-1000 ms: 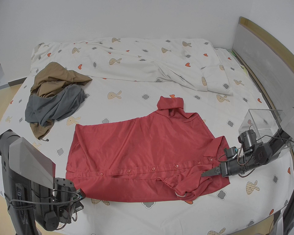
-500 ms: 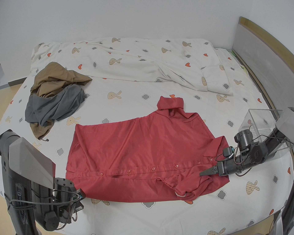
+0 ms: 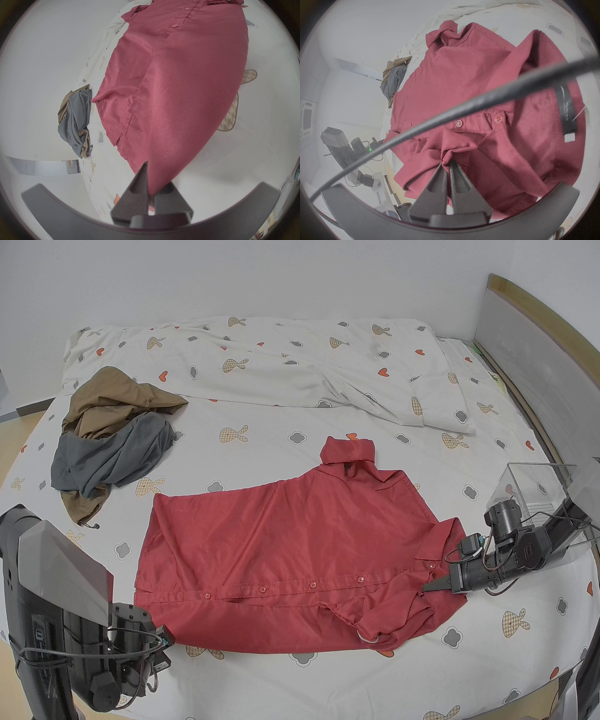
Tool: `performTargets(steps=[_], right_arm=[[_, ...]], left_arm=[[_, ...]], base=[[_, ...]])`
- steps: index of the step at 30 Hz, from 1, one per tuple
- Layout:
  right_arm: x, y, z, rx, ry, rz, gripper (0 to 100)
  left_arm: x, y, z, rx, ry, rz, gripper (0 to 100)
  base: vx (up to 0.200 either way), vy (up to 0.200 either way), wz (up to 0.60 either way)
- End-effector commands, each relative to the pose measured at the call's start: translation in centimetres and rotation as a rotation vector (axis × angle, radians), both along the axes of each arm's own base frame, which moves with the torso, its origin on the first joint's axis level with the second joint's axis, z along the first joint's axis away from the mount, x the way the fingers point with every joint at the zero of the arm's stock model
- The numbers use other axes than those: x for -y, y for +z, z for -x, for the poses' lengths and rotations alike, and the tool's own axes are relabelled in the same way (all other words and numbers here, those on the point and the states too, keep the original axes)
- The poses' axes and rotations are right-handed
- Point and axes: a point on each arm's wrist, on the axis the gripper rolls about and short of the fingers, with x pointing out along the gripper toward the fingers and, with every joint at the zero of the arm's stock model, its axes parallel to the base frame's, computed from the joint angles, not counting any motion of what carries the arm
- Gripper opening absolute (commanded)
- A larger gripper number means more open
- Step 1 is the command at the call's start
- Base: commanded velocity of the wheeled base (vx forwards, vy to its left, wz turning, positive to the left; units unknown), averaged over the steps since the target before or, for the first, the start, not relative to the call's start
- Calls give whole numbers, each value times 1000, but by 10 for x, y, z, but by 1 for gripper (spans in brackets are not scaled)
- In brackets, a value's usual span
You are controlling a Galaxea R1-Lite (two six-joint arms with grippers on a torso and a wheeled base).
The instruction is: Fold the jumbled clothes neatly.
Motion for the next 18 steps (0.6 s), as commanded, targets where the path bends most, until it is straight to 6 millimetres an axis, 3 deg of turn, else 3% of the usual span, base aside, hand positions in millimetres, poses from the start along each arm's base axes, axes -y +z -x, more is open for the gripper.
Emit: performTargets(steps=[1, 6, 18], right_arm=[[4, 17, 4, 47, -12, -5, 0], [13, 33, 8, 92, -36, -10, 0], [16, 39, -2, 117, -63, -22, 0]], left_arm=[[-1, 0, 4, -16, 0, -6, 0], [-2, 0, 4, -15, 4, -6, 0], [-2, -2, 4, -21, 4, -9, 0]], base=[[0, 0, 0], [0, 0, 0], [0, 0, 0]])
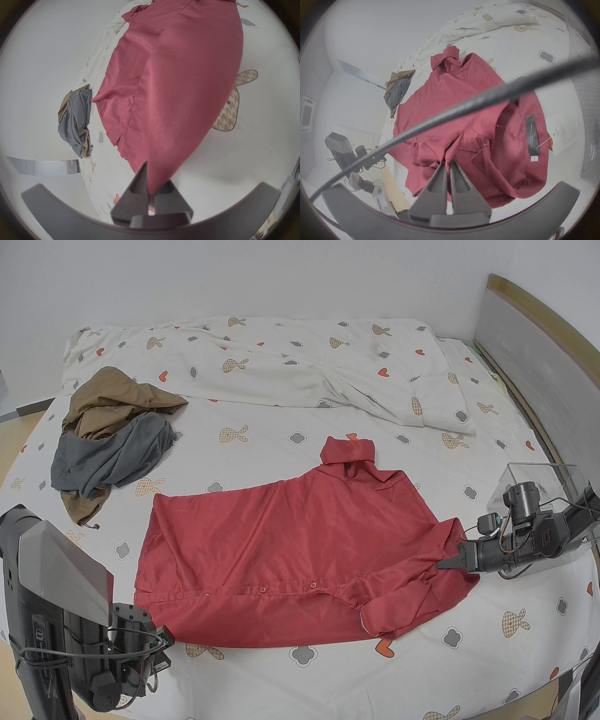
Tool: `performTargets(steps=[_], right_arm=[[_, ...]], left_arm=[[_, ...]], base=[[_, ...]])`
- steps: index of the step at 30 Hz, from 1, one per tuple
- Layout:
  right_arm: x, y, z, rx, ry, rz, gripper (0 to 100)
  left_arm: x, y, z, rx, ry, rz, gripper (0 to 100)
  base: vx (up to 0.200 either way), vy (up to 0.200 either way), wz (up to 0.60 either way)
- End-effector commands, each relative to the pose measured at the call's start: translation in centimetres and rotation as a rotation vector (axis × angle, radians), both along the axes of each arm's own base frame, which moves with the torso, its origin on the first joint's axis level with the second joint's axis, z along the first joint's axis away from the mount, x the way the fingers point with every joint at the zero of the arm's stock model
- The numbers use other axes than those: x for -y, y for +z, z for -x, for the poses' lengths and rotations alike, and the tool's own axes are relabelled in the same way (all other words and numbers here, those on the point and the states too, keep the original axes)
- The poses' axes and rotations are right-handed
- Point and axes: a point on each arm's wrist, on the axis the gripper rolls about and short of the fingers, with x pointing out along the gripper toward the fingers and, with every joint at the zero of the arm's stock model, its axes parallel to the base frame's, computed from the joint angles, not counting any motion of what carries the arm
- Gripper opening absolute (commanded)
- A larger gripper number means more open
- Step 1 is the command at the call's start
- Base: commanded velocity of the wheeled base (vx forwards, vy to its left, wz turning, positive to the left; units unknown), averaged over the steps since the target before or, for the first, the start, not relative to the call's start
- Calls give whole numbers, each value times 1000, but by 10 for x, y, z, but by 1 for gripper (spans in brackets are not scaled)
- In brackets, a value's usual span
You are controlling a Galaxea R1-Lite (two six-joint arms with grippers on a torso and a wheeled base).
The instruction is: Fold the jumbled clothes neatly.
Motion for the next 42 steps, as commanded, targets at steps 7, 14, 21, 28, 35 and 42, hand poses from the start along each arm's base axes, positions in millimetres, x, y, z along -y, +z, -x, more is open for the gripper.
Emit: performTargets(steps=[7, 14, 21, 28, 35, 42], right_arm=[[-3, 3, -13, 10, -9, -10, 0], [0, -6, -16, -10, -23, -2, 100], [18, 12, -10, 34, -78, -8, 100], [18, 41, 29, -138, -260, -167, 100], [-3, 28, 48, -438, -402, -134, 100], [-63, 15, 60, -504, -496, 68, 100]], left_arm=[[-1, -2, 4, -22, 1, -8, 0], [-1, -1, 4, -20, 1, -8, 0], [-1, -1, 4, -19, 1, -7, 0], [-1, -2, 4, -21, 0, -7, 0], [-1, 0, 4, -12, 1, -5, 0], [-2, 0, 4, -13, 3, -5, 0]], base=[[0, 0, 0], [0, 0, 0], [0, 0, 0], [0, 0, 0], [0, 0, 0], [0, 0, 0]])
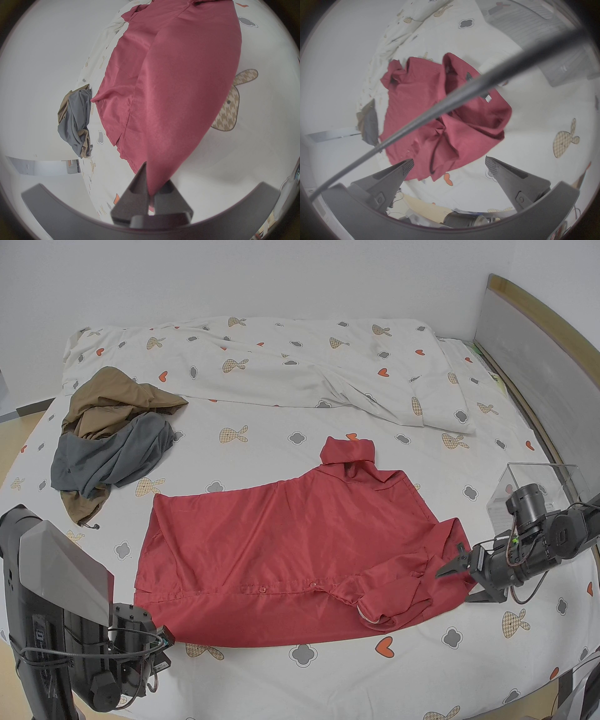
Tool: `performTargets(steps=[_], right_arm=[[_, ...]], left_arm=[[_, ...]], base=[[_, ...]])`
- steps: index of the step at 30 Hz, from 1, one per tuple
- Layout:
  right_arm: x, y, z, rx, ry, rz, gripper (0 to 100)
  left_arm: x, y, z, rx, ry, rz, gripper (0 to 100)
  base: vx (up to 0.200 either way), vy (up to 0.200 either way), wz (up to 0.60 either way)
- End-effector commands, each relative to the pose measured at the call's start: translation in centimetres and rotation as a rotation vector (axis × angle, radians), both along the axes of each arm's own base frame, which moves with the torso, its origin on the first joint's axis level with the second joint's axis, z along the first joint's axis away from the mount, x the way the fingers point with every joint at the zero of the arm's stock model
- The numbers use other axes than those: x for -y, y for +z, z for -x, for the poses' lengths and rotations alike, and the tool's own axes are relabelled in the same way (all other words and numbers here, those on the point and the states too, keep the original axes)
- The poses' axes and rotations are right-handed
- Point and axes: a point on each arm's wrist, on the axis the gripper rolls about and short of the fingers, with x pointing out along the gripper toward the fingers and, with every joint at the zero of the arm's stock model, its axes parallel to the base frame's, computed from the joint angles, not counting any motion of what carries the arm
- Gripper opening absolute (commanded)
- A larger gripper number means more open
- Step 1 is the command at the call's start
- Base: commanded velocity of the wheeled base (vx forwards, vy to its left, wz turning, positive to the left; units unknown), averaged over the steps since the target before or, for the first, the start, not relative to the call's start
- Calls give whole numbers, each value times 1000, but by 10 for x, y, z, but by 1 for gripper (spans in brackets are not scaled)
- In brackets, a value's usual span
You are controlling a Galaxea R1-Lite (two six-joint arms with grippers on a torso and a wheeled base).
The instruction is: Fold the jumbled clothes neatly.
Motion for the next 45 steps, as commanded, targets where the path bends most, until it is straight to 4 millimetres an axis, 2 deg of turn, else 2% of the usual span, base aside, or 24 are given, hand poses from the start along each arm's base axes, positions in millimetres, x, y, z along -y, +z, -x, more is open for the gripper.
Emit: performTargets(steps=[1, 12, 22, 25, 31, 45], right_arm=[[-56, -9, 16, -117, -16, 80, 100], [-65, -45, -5, -225, -49, 96, 100], [-61, -50, -9, -229, -55, 96, 100], [-60, -59, -15, -173, -64, 75, 100], [-60, -69, -13, -77, -67, 46, 100], [-62, -71, -11, -53, -60, 40, 100]], left_arm=[[-1, 1, 4, -10, 0, -4, 0], [-3, 1, 4, -8, 10, 1, 0], [-3, 0, 4, -11, 11, 1, 0], [-3, 0, 4, -11, 11, 1, 0], [-3, 0, 4, -10, 14, 4, 0], [-3, 0, 4, -13, 14, 3, 0]], base=[[0, 0, 0], [0, 0, 0], [0, 0, 0], [0, 0, 0], [0, 0, 0], [0, 0, 0]])
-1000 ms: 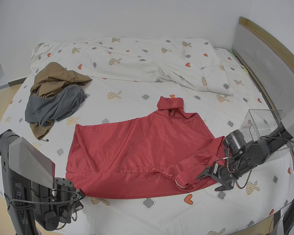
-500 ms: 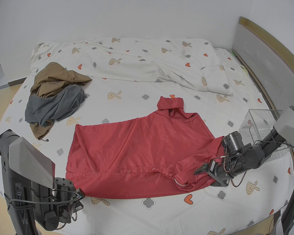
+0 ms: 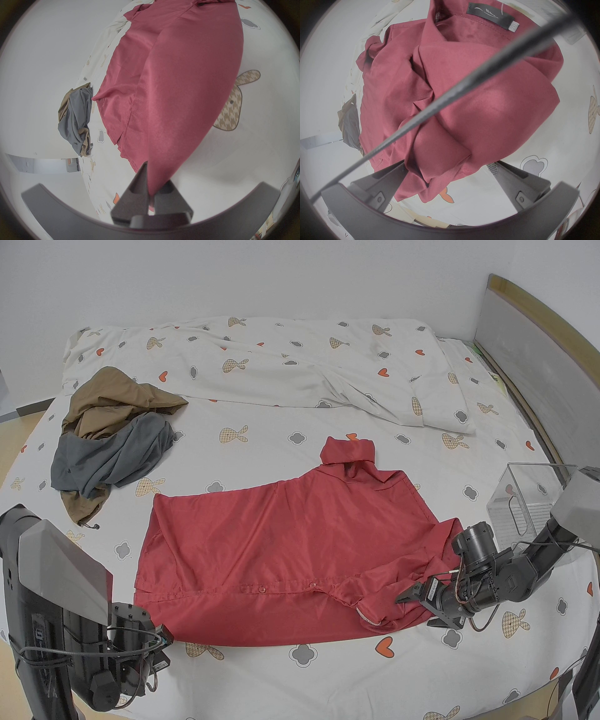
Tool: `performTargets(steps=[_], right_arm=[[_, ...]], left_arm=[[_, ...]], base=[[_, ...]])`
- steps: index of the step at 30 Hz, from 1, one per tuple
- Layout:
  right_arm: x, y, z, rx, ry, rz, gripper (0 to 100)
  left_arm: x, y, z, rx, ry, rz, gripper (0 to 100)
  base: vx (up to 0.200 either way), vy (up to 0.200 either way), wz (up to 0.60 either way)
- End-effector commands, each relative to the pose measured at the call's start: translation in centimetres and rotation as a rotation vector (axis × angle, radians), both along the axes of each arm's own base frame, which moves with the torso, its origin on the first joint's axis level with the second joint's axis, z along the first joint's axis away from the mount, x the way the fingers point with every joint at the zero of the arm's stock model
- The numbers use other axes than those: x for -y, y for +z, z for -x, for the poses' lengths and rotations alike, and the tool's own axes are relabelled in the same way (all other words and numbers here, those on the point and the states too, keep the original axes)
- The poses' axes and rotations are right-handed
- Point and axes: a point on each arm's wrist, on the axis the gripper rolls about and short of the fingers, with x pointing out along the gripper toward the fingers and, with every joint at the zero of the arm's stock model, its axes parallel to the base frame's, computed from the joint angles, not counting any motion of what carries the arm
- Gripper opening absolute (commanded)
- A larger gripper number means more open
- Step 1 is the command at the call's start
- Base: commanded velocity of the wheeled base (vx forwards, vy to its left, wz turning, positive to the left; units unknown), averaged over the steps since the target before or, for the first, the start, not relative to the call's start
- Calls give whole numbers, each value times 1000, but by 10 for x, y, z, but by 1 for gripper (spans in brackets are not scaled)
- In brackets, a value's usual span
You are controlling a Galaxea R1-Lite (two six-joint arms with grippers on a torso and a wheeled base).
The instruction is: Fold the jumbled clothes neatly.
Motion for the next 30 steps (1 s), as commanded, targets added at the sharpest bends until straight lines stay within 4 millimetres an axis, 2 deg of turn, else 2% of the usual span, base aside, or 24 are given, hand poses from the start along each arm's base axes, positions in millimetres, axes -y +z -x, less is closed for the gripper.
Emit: performTargets(steps=[1, 2, 15, 18, 23, 30], right_arm=[[0, -1, 0, -2, 1, 0, 100], [-1, -1, -1, 1, 0, 1, 0], [-2, 2, -1, 39, 6, -13, 0], [-2, 4, 3, 38, 10, -14, 0], [3, 26, 17, 78, 9, -36, 0], [8, 28, 36, 58, 18, -27, 0]], left_arm=[[-1, -1, 4, -17, 0, -6, 0], [-1, -1, 4, -17, 0, -6, 0], [-1, 0, 4, -16, 0, -6, 0], [-1, 2, 4, -8, -2, -3, 0], [-2, 14, 7, -4, -12, -9, 0], [-6, 24, 21, -94, -29, -17, 0]], base=[[0, 0, 0], [0, 0, 0], [0, 0, 0], [0, 0, 0], [0, 0, 0], [0, 0, 0]])
